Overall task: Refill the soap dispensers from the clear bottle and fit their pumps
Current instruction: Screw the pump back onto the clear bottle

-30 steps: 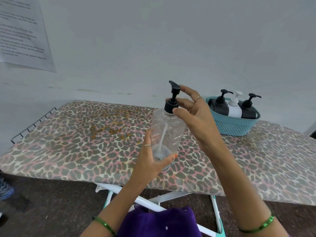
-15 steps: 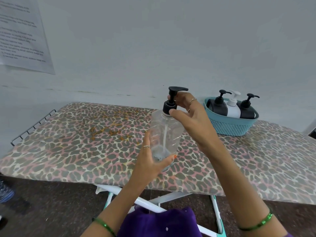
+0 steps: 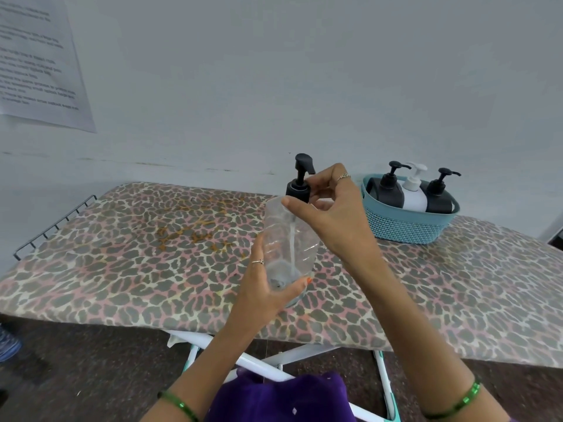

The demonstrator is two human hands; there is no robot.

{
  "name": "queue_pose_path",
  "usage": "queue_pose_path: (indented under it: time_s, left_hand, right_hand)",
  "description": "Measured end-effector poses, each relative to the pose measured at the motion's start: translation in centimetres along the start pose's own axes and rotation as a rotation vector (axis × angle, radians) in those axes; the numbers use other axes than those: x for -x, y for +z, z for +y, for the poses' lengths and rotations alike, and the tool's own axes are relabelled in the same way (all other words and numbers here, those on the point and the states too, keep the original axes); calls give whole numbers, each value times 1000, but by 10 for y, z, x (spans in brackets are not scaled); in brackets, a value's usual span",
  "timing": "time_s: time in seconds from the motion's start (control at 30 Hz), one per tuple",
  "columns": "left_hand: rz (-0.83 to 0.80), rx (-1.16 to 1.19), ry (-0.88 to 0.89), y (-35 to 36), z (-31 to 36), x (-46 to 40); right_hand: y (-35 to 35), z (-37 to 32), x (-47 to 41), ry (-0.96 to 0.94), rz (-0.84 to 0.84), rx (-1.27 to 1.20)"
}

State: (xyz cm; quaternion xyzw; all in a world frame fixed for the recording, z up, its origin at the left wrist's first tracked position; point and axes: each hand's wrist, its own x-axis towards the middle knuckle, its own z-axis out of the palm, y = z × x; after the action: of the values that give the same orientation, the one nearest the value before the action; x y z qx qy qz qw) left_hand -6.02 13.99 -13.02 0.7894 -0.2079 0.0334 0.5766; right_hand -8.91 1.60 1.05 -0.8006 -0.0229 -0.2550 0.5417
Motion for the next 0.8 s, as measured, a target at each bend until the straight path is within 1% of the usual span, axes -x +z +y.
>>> queue_pose_path:
  time_s: [0.07,0.17,0.23,0.4,0.53,0.6,0.67,0.73,0.8]
  left_hand:
    - [0,3,-6,0,1,1]
    - [4,8,-14,0,3,2]
    - [4,2,-4,0,4,1]
    - [23,-7,7,1,-2,1]
    - [15,15,-40,1,-10,-1]
    - [13,19,-53,0,-9,-1]
    - [7,15,-51,-1,-7,-1]
    - [-4,-5,-42,0,-4,-1]
    - [-6,-15,-41,0,-2,-1]
  right_hand:
    - [-6,0,-2,17,-67,-6]
    - [-22,3,-9,23,-278,-96]
    - [-28,5,-12,16,-349,-112]
    - [-25,4,-15,34,-294,-61]
    - [-18,2,-12,11,-199,-31]
    - [-22,-1,-14,3,-222,-13]
    - [-31,-4,-21,10,-331,38]
    - [-37,-7,-29,11,-491,62]
    - [-38,-9,-35,25,-589,-14]
